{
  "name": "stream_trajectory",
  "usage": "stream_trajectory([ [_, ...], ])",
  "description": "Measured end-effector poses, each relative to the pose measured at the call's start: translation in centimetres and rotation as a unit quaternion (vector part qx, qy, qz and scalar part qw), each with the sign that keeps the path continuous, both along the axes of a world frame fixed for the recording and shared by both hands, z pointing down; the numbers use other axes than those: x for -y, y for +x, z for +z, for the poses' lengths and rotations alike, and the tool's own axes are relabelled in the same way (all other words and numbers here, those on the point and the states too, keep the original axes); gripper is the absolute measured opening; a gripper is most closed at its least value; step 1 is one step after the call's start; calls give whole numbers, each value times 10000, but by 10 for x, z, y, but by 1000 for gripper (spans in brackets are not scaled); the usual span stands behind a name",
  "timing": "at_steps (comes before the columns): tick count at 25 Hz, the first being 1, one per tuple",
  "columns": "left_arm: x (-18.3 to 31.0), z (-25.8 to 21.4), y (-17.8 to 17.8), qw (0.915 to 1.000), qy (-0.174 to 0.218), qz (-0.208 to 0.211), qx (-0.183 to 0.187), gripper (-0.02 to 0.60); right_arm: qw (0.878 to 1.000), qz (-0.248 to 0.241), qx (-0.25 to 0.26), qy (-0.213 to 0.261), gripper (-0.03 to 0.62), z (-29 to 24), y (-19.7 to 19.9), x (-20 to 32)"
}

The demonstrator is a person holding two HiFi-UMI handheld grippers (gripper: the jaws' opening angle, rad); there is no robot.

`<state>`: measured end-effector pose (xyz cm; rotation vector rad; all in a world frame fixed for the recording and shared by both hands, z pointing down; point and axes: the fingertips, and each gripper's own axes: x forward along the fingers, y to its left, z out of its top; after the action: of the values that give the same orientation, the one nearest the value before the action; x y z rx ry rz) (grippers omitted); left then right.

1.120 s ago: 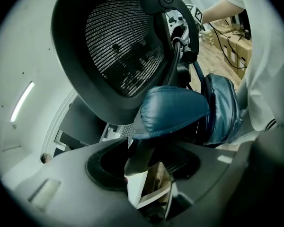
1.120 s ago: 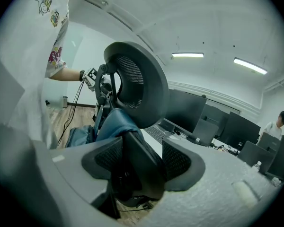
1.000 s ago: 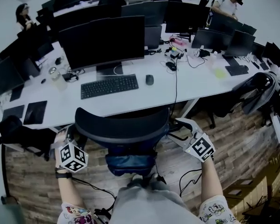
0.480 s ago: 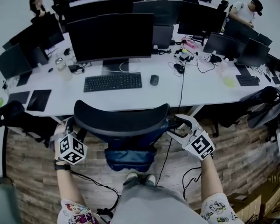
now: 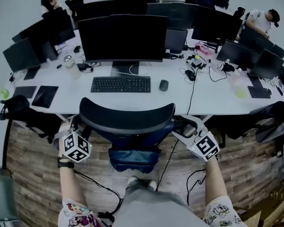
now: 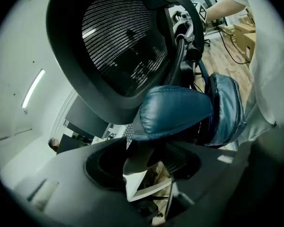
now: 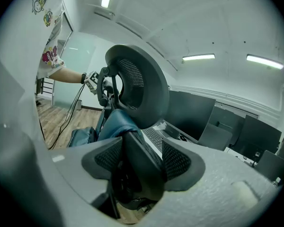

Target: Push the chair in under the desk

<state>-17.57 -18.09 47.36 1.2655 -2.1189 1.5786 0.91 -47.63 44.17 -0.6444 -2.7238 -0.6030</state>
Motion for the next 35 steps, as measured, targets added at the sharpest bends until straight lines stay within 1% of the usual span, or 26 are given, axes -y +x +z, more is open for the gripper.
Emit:
stream_trajectory([
  [4, 2, -1, -8, 9999, 89, -67, 60, 227, 10000, -81, -39, -5, 264, -1, -14, 6],
  [16, -2, -2, -43, 9997, 100, -211, 99, 234, 9999, -121, -30, -3, 264, -2, -54, 4],
  [20, -2, -2, -42, 9996, 198, -136, 149, 233, 9999, -157, -22, -21, 268, -2, -56, 7],
  [25, -3, -4, -43, 9997, 181, -115, 131, 233, 9998, -181, -8, -26, 270, -4, -57, 5],
  [35, 0, -3, -41, 9996, 206, -79, 188, 235, 10000, -21, 42, 30, 273, -2, -55, 8],
])
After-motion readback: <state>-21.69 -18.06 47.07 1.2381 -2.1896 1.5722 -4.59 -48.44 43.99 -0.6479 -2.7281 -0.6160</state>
